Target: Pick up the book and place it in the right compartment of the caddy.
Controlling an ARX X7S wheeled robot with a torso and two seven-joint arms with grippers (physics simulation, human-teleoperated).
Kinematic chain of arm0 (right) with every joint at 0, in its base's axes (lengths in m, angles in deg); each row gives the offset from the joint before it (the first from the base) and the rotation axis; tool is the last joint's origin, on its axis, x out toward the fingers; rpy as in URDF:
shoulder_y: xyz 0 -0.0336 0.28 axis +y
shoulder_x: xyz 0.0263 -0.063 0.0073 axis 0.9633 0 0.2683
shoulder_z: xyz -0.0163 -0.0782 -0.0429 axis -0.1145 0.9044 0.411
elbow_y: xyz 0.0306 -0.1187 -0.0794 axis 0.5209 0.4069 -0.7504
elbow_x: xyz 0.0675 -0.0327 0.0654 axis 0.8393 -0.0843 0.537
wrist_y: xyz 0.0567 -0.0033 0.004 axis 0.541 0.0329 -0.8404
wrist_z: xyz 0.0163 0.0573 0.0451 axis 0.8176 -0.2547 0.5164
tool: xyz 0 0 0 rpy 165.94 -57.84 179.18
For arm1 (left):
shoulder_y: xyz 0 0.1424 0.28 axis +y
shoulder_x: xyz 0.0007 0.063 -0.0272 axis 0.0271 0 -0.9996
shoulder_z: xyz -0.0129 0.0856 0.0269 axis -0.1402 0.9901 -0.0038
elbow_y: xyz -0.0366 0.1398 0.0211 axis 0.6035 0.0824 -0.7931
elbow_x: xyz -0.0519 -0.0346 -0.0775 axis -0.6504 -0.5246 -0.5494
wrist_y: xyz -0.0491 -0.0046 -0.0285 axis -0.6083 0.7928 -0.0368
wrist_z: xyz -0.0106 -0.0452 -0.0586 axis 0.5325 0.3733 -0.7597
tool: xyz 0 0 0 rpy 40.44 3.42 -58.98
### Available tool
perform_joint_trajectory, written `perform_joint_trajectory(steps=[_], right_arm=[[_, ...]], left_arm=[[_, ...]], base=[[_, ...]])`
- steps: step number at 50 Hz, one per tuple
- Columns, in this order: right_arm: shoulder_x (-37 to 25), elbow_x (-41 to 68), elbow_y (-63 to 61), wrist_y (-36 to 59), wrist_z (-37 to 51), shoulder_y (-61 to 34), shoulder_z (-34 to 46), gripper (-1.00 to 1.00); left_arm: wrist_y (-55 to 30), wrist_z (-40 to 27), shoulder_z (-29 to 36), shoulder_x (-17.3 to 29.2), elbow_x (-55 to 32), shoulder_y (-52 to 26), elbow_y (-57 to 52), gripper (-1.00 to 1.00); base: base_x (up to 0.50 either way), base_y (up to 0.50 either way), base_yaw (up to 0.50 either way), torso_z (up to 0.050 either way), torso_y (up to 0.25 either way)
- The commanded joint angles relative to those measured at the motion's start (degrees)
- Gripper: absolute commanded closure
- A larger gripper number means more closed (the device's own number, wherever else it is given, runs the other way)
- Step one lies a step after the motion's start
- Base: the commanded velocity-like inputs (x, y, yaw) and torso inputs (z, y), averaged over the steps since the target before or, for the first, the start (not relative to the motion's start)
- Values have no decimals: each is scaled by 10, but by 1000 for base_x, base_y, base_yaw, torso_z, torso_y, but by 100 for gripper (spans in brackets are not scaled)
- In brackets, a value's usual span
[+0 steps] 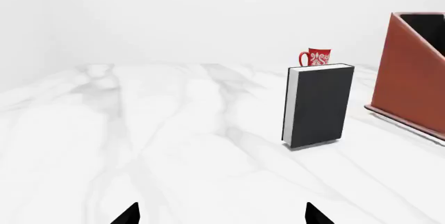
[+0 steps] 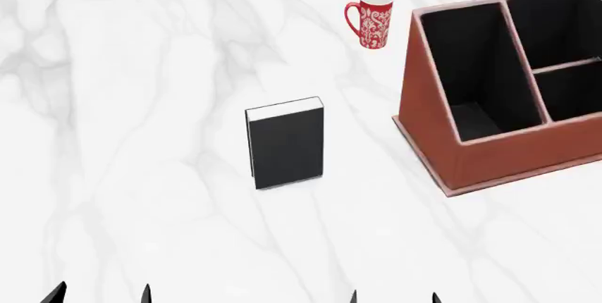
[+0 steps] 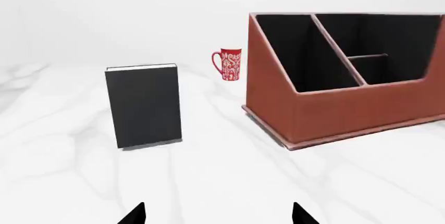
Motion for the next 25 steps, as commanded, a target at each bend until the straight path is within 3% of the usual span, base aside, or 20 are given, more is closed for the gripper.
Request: perform_joint_trajectory(steps=[1,16,25], right_arm=[[-9,8,2,-4,10,0,12,-100],[-33,28,0,3,26,3,44,-100],[-41,29,3,4,38,1,54,-100]], left_arm=[[-1,-11,10,10,-8,-1,2,-100],[2,-34,38,31,-27,-2,6,-100],[4,-44,48,39,-33,-1,7,-100]], base=[[0,0,0,0,0],[0,0,0,0,0],[0,-452,0,0,0]])
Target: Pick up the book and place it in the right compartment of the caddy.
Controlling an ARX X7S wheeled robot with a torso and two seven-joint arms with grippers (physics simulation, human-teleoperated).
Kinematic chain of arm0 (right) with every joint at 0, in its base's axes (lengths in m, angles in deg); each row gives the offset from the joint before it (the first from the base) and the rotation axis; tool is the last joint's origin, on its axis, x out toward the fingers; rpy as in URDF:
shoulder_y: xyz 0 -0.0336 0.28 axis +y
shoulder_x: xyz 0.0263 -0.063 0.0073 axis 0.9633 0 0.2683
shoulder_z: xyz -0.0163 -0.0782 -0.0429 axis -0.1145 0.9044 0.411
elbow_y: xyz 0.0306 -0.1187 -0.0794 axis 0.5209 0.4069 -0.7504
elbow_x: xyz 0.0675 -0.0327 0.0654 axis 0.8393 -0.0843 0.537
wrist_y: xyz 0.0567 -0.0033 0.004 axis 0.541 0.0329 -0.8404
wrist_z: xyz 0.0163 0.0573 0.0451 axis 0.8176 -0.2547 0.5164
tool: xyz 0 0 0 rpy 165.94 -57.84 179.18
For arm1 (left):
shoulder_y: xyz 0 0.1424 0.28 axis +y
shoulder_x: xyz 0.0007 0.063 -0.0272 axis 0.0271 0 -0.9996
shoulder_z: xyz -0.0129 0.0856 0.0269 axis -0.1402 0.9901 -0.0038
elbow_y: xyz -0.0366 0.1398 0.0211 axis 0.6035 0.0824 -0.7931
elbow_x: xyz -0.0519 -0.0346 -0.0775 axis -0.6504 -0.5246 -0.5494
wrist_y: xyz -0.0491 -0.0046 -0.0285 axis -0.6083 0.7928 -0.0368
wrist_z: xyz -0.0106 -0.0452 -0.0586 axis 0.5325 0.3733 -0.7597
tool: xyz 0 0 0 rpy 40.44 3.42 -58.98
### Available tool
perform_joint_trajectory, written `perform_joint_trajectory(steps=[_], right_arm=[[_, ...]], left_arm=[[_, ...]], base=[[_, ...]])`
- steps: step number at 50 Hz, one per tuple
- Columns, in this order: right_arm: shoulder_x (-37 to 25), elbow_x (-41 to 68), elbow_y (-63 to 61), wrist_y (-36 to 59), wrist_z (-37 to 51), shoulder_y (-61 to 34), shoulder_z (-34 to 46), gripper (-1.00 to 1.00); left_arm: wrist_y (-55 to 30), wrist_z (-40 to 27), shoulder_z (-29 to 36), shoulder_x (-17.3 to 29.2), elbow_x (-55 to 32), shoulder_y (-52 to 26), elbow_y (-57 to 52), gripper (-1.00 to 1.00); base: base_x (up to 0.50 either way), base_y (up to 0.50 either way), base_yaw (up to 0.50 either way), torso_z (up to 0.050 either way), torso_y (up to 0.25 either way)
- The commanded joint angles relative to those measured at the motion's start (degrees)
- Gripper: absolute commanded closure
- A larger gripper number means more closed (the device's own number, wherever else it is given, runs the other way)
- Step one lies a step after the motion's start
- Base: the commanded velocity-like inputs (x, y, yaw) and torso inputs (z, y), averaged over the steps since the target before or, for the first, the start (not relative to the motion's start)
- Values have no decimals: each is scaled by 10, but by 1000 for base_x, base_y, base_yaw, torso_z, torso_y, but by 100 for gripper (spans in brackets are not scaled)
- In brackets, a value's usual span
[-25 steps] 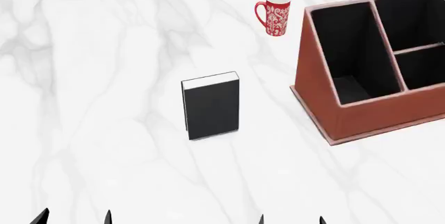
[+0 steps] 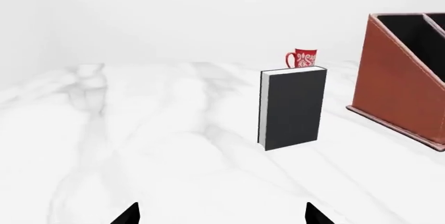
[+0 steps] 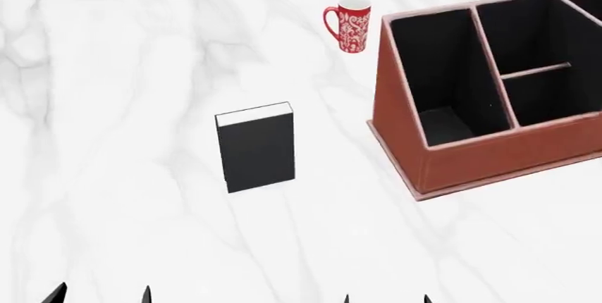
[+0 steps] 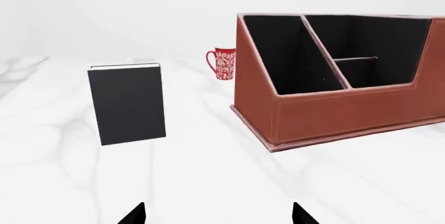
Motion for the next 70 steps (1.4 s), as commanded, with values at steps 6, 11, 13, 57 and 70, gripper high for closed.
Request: perform_joint_trajectory(steps=[6,11,13,57,70], right_arm=[[-16,10,2,1,17,-1,18,-100],[-19,11,3,1,21,-1,22,-100],[-21,13,2,2,23,-1,23,-100],[-85,138,-190,587,60,-436,-18,-100],[-78,128,-145,606,80,-530,-11,-100]], left_arm=[[3,-16,19,13,-14,0,3,-100],[2,-21,22,16,-17,1,1,-100],[2,-22,24,18,-17,2,0,-100],[-472,-177,-487,116,-196,134,-554,-100],[-433,-118,-756,47,-311,230,-585,-100]], base=[[0,-498,0,0,0],[0,-452,0,0,0],[0,-449,0,0,0],[0,-62,0,0,0],[0,0,0,0,0]])
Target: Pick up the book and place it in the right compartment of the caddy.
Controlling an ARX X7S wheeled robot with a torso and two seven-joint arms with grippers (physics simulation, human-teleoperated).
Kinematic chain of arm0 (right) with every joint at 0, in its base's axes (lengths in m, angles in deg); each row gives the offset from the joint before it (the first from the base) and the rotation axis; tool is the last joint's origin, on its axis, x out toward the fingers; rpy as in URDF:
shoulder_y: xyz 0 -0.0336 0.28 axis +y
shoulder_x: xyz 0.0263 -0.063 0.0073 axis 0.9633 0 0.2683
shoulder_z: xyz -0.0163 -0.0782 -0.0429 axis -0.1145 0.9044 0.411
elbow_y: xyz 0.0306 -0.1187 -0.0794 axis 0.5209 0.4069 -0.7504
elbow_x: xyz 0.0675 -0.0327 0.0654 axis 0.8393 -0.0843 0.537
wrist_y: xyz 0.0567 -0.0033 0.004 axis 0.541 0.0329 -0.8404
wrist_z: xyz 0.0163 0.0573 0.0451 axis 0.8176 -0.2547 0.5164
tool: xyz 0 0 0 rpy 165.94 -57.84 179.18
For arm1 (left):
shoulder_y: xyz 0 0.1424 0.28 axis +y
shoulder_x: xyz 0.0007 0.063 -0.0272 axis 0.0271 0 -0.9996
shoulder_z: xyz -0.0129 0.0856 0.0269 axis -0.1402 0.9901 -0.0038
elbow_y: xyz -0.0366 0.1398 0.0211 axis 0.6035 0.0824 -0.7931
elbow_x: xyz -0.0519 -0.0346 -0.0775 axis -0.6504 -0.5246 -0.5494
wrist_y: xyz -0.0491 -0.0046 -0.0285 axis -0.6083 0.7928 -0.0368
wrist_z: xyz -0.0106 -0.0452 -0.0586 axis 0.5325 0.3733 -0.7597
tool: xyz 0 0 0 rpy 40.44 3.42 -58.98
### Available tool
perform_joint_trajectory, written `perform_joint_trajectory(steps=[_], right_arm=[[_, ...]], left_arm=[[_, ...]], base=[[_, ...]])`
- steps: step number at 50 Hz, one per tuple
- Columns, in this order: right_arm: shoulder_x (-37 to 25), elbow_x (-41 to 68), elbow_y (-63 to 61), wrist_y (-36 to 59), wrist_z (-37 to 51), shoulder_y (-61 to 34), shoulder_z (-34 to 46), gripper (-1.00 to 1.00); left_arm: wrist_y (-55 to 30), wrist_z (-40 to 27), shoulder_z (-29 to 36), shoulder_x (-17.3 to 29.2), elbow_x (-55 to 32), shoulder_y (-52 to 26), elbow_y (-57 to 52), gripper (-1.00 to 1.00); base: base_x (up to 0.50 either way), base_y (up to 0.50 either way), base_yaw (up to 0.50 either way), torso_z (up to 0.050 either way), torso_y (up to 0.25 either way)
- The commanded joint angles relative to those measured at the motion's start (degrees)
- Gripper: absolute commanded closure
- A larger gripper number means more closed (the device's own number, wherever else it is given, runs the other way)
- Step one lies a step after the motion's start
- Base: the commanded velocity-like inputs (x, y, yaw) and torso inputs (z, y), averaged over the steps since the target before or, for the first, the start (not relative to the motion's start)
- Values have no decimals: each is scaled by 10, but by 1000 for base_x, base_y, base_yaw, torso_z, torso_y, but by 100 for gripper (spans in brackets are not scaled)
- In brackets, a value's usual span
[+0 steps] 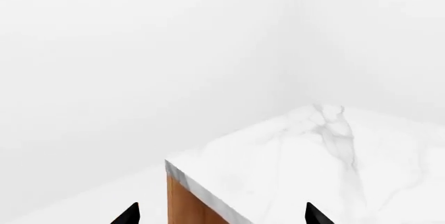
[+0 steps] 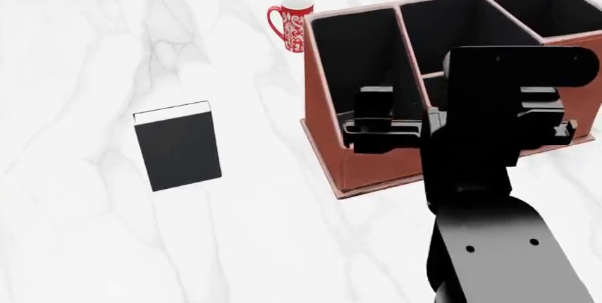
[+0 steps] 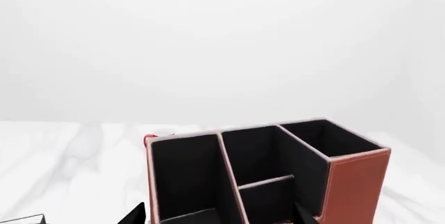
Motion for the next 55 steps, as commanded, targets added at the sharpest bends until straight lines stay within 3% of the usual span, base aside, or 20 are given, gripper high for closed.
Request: perform_joint_trajectory(steps=[1,7,55], right_arm=[[2,3,28,37,9,-95,2,-100],[5,3,48,46,10,-116,9,-100],[2,26,47,58,11,-132,20,-100]], left_arm=[[-5,20,-184,-32,-71,65,-51,-100],[3,13,-161,-31,-54,67,-46,-100],[30,-5,-154,-26,-67,93,-42,-100]], base=[[0,0,0,0,0],[361,0,0,0,0],[500,0,0,0,1]])
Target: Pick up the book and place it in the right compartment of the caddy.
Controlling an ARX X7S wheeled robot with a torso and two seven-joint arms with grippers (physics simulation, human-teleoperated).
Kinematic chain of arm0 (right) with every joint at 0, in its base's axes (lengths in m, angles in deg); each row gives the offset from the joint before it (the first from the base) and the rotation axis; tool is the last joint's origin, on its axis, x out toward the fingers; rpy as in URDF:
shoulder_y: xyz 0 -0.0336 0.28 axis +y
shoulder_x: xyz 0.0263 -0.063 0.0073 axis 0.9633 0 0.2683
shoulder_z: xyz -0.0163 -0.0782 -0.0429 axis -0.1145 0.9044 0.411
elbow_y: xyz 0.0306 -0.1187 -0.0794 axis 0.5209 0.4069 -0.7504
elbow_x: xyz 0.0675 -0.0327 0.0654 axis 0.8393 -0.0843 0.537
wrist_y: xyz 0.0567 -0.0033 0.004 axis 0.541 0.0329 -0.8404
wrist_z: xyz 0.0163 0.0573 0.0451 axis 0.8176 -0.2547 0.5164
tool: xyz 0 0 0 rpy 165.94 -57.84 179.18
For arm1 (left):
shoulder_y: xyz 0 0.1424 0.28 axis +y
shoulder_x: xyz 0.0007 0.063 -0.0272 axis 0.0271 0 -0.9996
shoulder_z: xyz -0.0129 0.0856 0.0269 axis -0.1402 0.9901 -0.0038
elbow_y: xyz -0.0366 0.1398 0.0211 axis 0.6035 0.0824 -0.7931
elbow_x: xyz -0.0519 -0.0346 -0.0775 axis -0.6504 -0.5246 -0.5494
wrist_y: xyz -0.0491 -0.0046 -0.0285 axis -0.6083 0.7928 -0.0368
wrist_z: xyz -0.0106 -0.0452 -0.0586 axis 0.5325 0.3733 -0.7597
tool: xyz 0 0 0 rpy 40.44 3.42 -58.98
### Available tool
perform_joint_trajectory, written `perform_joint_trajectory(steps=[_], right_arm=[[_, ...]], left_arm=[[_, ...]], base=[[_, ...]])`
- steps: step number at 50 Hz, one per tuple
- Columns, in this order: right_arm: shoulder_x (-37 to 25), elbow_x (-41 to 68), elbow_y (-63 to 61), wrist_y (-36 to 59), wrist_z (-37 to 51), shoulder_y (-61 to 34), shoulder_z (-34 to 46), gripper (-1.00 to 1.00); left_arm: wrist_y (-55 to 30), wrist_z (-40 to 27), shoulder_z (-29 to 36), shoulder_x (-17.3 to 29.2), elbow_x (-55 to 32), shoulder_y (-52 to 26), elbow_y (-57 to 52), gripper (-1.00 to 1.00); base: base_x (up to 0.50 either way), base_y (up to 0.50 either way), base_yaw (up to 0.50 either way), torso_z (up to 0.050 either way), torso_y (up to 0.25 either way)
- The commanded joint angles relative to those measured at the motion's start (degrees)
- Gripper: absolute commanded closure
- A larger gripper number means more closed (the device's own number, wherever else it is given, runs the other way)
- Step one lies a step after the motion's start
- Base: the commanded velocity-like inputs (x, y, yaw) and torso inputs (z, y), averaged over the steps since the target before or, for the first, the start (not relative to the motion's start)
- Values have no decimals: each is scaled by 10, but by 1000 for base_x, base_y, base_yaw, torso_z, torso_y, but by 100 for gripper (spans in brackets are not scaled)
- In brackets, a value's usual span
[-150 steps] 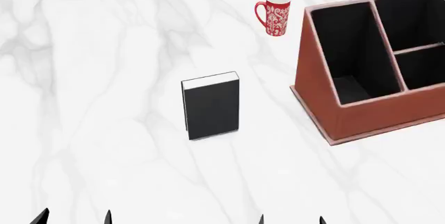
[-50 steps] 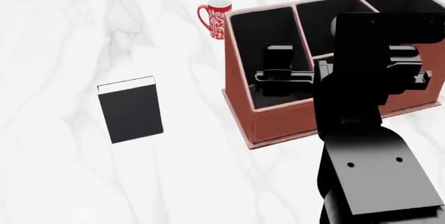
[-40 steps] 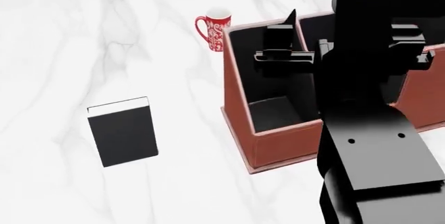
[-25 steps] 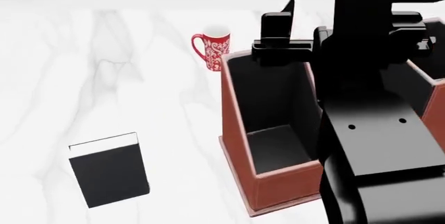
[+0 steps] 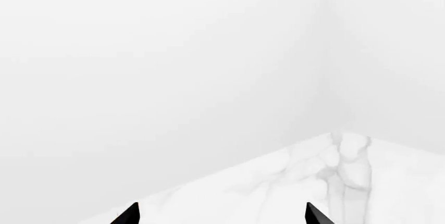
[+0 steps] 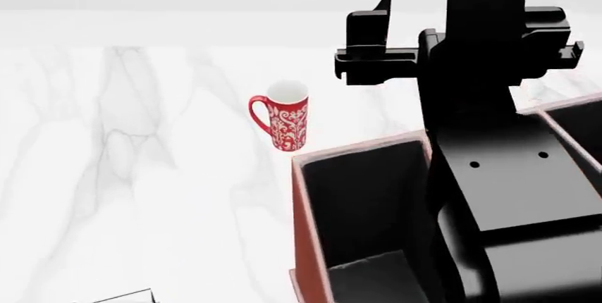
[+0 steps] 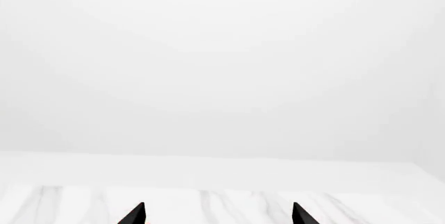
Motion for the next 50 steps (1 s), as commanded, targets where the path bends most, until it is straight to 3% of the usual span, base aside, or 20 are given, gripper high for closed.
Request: perform_joint_trajectory(steps=[1,14,23,26,29,30,32,34,50], right_arm=[[-1,4,1,1,0,-1,4,-100],[0,9,2,1,2,0,7,-100],[-4,20,-13,68,-1,-15,38,-100],[10,98,-5,137,-65,-37,-3,-100],[2,99,-17,104,-88,-62,28,-100],[-62,185,-102,136,-174,-84,114,-100],[-42,186,-153,158,-346,-63,257,-100],[-51,186,-165,145,-481,-58,275,-100],[-72,216,-209,134,-520,-60,310,-100]], left_arm=[[8,-3,4,-1,-1,6,2,-100],[15,-7,17,1,4,10,7,-100],[26,-3,20,-3,6,15,9,-100],[27,-3,18,-3,4,17,10,-100],[19,-9,6,2,-8,18,3,-100],[16,-12,8,6,-11,14,5,-100],[16,-12,8,7,-11,15,5,-100],[17,-13,9,7,-11,15,6,-100],[17,-21,22,13,-9,17,8,-100]], base=[[500,0,0,0,0],[500,0,0,0,2],[0,0,0,0,1],[0,0,0,0,0],[0,0,0,0,0],[0,0,0,0,0],[0,0,0,0,0],[0,0,0,0,0],[0,0,0,0,0]])
